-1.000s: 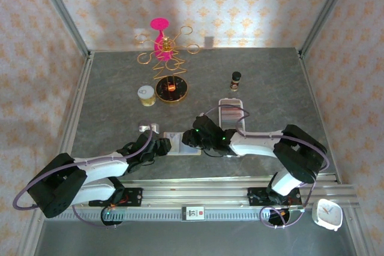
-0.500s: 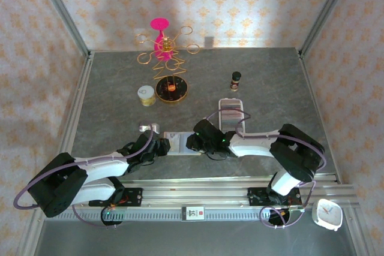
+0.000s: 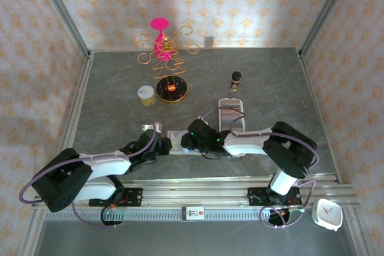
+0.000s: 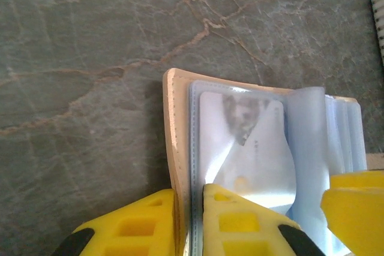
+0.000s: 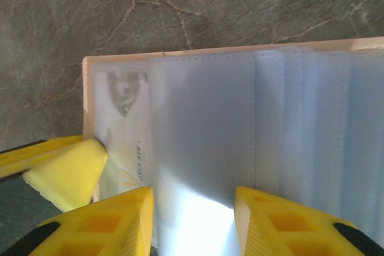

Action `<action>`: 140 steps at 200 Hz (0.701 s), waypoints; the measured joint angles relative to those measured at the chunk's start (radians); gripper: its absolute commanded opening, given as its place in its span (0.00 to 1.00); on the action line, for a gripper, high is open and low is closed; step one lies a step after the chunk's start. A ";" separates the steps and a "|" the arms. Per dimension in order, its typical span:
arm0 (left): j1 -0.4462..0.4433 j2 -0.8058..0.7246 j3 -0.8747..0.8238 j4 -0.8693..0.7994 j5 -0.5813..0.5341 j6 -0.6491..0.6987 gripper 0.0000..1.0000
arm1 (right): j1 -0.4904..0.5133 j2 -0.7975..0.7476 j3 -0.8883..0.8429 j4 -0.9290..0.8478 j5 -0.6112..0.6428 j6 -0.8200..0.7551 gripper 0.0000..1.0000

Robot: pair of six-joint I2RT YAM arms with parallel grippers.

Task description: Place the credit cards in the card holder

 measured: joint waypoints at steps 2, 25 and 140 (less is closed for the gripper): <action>-0.003 0.000 0.000 0.001 0.002 0.000 0.14 | 0.000 0.000 0.000 0.003 0.000 0.002 0.40; -0.021 0.001 0.004 0.001 0.011 -0.005 0.14 | 0.000 0.005 0.000 0.018 -0.003 0.016 0.40; -0.039 0.001 0.003 0.001 0.018 -0.030 0.14 | 0.004 0.003 -0.042 0.185 -0.048 0.091 0.39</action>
